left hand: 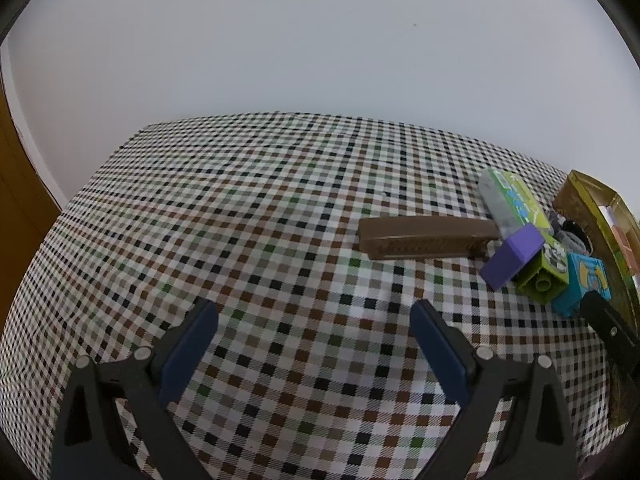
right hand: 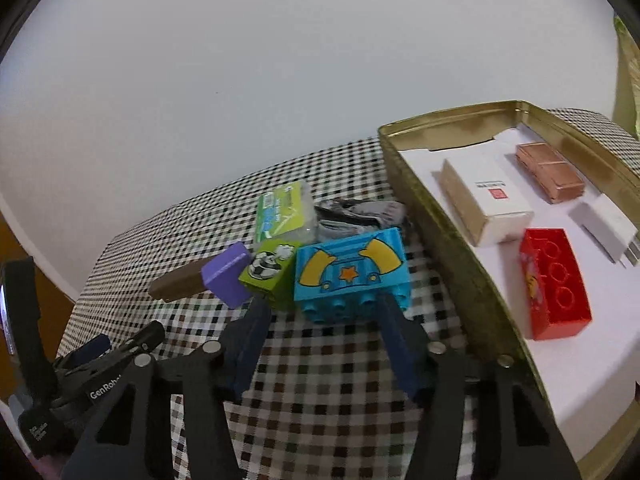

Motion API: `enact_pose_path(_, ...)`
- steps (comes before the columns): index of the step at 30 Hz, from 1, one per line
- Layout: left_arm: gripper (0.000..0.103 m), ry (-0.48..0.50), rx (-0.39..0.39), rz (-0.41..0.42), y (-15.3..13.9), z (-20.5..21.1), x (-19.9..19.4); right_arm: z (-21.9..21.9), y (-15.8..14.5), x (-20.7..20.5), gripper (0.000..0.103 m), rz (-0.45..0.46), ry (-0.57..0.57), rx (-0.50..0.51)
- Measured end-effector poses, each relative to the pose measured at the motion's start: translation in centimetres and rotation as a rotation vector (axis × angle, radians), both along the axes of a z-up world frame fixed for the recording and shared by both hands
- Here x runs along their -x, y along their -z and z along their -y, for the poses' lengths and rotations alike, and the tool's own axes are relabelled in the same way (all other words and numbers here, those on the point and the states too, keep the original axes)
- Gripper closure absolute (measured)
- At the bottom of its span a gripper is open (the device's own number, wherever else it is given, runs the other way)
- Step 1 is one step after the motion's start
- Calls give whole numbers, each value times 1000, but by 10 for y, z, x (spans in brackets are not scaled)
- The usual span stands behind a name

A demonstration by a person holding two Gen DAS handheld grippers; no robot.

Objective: Organize rigid objects
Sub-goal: 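Grasp the blue Duplo brick with the right gripper and lift it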

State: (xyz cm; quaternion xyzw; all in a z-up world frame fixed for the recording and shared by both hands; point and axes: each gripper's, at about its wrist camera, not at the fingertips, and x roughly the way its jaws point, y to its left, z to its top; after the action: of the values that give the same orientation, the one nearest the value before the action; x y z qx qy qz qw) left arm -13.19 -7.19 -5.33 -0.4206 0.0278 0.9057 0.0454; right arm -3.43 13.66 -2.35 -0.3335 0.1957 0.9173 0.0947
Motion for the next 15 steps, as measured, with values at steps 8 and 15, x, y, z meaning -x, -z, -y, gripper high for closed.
enact_pose_path(8,5,14,2,5,1,-4,-2,2,-3,7,46,50,59,-83)
enact_pose_path(15,5,17,-8,9,1,-4,-2,-7,7,27,63,124,0,-68)
